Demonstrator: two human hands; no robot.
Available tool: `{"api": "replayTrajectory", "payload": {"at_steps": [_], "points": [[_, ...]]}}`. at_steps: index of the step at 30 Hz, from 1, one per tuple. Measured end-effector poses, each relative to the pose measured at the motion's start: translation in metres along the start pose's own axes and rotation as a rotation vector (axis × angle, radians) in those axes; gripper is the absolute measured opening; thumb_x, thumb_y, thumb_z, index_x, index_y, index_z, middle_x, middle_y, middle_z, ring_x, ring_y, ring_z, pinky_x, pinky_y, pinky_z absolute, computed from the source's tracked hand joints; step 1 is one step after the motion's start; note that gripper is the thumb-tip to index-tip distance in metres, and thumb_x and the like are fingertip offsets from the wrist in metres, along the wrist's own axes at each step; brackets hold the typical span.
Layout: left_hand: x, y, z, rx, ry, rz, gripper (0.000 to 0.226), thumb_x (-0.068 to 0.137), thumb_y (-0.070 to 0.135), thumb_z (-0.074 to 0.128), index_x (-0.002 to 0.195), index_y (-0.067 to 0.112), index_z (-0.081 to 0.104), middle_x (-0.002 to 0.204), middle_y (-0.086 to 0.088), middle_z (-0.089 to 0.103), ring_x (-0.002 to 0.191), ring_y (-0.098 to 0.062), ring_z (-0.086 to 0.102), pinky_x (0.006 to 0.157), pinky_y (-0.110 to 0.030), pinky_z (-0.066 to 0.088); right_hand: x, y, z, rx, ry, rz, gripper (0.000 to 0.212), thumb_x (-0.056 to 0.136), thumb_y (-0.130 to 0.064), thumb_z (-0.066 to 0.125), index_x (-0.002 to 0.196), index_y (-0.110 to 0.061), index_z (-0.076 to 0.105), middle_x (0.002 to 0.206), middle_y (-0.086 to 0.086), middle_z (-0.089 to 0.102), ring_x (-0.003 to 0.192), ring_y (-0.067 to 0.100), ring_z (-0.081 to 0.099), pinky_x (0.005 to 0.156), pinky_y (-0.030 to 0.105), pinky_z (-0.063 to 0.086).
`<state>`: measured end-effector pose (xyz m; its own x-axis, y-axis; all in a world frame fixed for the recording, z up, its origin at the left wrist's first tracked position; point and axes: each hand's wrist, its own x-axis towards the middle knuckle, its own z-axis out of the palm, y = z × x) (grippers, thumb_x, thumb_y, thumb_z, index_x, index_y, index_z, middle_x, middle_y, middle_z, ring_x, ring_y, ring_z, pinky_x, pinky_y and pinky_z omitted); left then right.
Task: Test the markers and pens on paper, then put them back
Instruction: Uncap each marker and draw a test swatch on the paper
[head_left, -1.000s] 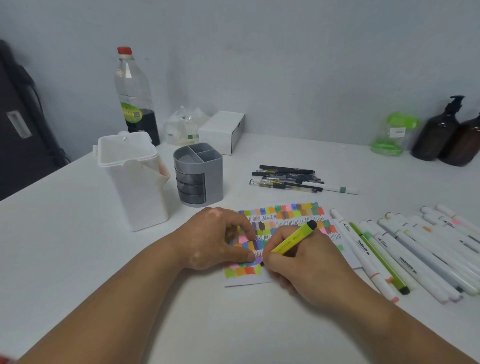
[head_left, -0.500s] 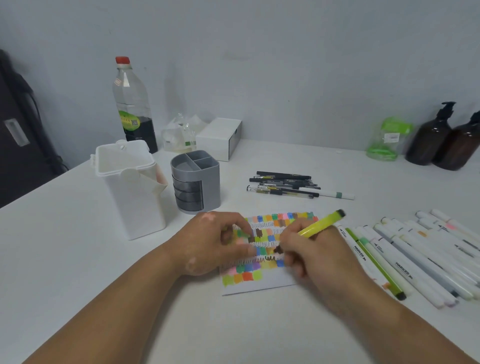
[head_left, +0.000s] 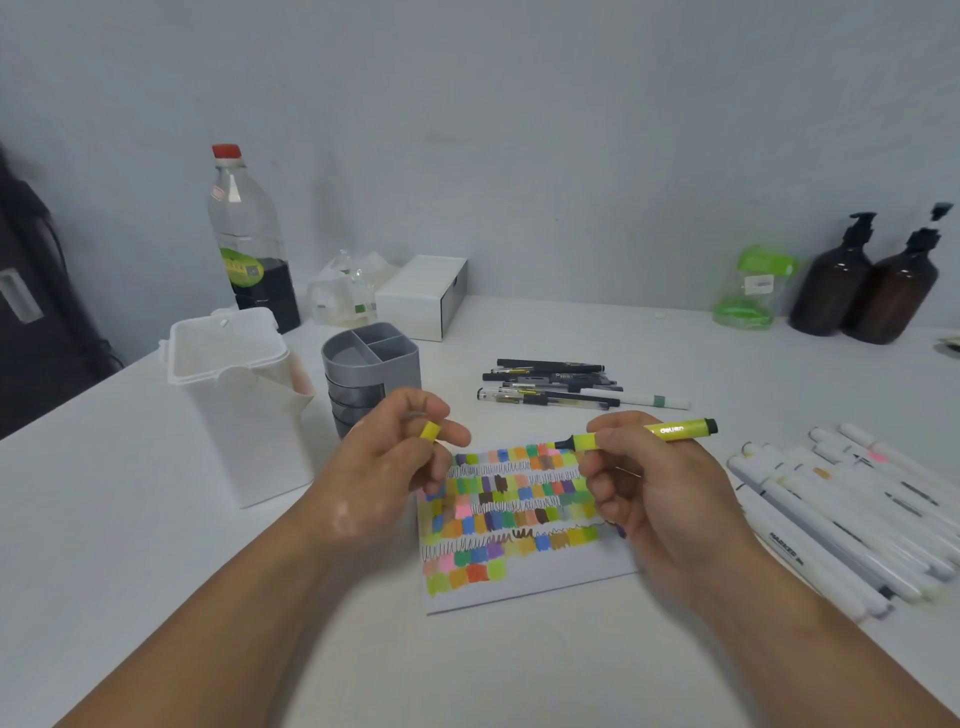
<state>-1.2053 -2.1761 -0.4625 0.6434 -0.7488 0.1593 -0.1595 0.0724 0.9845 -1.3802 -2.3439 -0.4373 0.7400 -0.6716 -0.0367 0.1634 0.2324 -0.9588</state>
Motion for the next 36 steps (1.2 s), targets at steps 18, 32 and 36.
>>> {"api": "replayTrajectory", "payload": {"at_steps": [18, 32, 36], "points": [[-0.008, 0.014, 0.008, 0.192, -0.117, 0.051, 0.018, 0.089, 0.035, 0.061, 0.099, 0.035, 0.076, 0.086, -0.006, 0.077, 0.079, -0.028, 0.073, 0.072, -0.03, 0.061, -0.005, 0.004, 0.006, -0.093, -0.159, -0.132, 0.012, 0.075, -0.018, 0.07, 0.083, -0.021, 0.078, 0.073, 0.013, 0.071, 0.059, 0.02, 0.062, 0.05, 0.027, 0.051], [-0.011, 0.014, 0.013, 0.268, -0.16, 0.086, 0.019, 0.087, 0.038, 0.062, 0.1, 0.039, 0.076, 0.087, 0.004, 0.078, 0.078, -0.014, 0.072, 0.069, -0.021, 0.057, -0.007, 0.011, 0.009, -0.244, -0.225, -0.134, 0.012, 0.081, -0.027, 0.071, 0.09, -0.026, 0.078, 0.076, 0.009, 0.075, 0.064, 0.022, 0.068, 0.057, 0.026, 0.054], [-0.011, 0.014, 0.012, 0.239, -0.151, 0.089, 0.02, 0.087, 0.036, 0.062, 0.098, 0.033, 0.078, 0.085, 0.001, 0.077, 0.075, -0.016, 0.071, 0.071, -0.025, 0.06, -0.007, 0.012, 0.008, -0.23, -0.227, -0.126, 0.008, 0.088, -0.022, 0.073, 0.092, -0.025, 0.079, 0.081, 0.011, 0.077, 0.068, 0.021, 0.071, 0.06, 0.024, 0.056]]}}
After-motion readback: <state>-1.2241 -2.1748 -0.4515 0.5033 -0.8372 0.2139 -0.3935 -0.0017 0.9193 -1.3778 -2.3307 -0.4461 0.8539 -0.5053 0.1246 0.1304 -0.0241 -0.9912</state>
